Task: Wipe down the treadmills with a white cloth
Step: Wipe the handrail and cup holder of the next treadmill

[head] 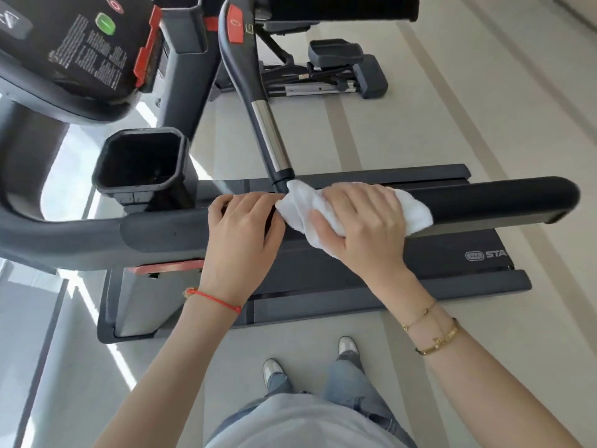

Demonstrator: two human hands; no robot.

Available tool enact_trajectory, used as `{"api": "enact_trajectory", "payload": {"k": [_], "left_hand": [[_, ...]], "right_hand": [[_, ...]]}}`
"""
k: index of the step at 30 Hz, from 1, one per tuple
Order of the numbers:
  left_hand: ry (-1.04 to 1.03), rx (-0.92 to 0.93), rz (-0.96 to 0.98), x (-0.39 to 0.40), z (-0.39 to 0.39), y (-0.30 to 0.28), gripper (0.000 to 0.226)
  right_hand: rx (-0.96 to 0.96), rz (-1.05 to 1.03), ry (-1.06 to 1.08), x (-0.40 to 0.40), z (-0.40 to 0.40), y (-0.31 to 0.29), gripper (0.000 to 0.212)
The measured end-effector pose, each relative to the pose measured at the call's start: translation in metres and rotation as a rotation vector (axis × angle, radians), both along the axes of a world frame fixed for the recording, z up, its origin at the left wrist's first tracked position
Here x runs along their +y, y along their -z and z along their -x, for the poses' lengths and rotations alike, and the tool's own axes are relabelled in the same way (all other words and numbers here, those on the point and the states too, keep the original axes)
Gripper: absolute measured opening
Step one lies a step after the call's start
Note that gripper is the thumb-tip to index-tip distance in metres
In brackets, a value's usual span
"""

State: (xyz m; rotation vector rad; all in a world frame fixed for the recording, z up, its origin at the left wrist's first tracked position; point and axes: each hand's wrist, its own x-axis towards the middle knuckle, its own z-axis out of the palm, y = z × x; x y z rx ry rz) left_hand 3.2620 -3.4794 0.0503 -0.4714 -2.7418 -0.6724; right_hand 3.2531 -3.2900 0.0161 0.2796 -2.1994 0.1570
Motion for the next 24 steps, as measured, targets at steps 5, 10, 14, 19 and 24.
{"api": "enact_trajectory", "payload": {"k": [5,10,14,19,24], "left_hand": [[0.014,0.002,-0.02,0.062,0.001,-0.003,0.023],[0.023,-0.021,-0.031,0.136,0.0,-0.004,0.023],[0.04,-0.042,-0.03,0.203,-0.002,-0.005,0.023],[0.056,-0.074,0.001,0.276,-0.003,-0.006,0.027],[0.056,-0.084,0.032,0.321,-0.005,-0.007,0.029]], "right_hand": [[0.006,0.022,0.093,0.086,-0.003,0.0,0.027],[-0.02,0.045,0.152,0.18,-0.009,-0.002,0.029],[-0.038,0.064,0.18,0.242,-0.014,-0.003,0.031],[-0.151,0.169,0.167,0.297,-0.015,-0.011,0.038],[-0.624,0.769,-0.076,0.349,-0.009,-0.02,0.038]]}}
